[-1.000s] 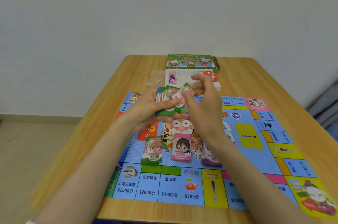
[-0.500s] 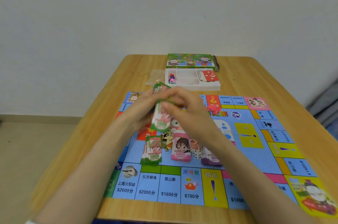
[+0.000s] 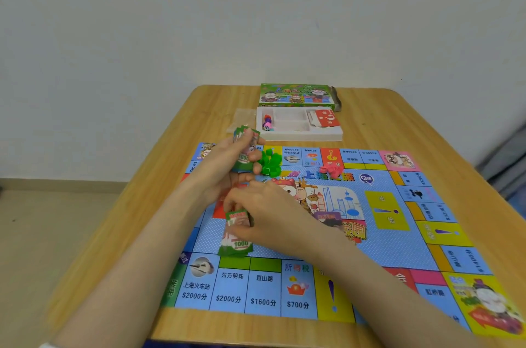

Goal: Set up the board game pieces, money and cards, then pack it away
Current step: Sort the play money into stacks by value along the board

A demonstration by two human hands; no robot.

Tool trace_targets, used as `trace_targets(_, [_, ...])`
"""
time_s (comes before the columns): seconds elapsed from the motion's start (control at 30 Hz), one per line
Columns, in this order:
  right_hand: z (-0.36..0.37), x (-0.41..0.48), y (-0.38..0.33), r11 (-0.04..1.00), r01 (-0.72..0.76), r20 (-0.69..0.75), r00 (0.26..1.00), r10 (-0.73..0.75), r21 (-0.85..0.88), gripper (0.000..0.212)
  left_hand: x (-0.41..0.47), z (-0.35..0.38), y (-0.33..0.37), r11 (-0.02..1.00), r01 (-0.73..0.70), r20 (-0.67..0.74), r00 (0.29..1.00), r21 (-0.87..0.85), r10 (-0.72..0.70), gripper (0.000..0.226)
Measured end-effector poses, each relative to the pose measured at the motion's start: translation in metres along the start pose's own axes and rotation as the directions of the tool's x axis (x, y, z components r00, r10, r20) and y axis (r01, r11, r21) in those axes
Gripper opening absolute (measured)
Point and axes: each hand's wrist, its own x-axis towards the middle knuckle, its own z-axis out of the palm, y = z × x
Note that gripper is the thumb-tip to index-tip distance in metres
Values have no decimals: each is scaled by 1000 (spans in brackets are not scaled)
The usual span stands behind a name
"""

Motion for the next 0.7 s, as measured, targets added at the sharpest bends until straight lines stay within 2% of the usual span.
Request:
trace_targets(0.1, [4, 0, 3, 993, 41, -38, 998, -46, -111, 23, 1, -1, -1, 999, -8, 22, 1000, -39, 9, 28])
trace_targets(0.23, [3, -2, 5, 995, 44, -56, 997, -49, -95, 33, 1, -2, -1, 997, -16, 35, 999, -69, 18, 29])
trace_targets(0.33, [-3, -5, 5, 1000, 18, 53, 998, -17, -21, 55, 1, -2, -1, 997, -13, 38, 999, -75, 16, 28])
trace_targets(0.4, [-5, -6, 3, 998, 35, 131, 991, -29, -46, 66, 1, -2, 0, 998, -12, 38, 999, -54, 14, 28])
trace_targets(0.47, [-5, -6, 0, 997, 44, 186, 982, -31, -66, 67, 1, -2, 0, 1000, -19, 36, 999, -15, 19, 28])
trace_targets(0.6, [-3, -7, -2, 996, 74, 141, 988, -66, -53, 55, 1, -2, -1, 1000, -20, 41, 999, 6, 20, 28])
trace_targets(0.7, [-4, -7, 1, 995, 82, 113, 991, -75, -62, 55, 1, -2, -1, 1000, -14, 34, 999, -15, 15, 28])
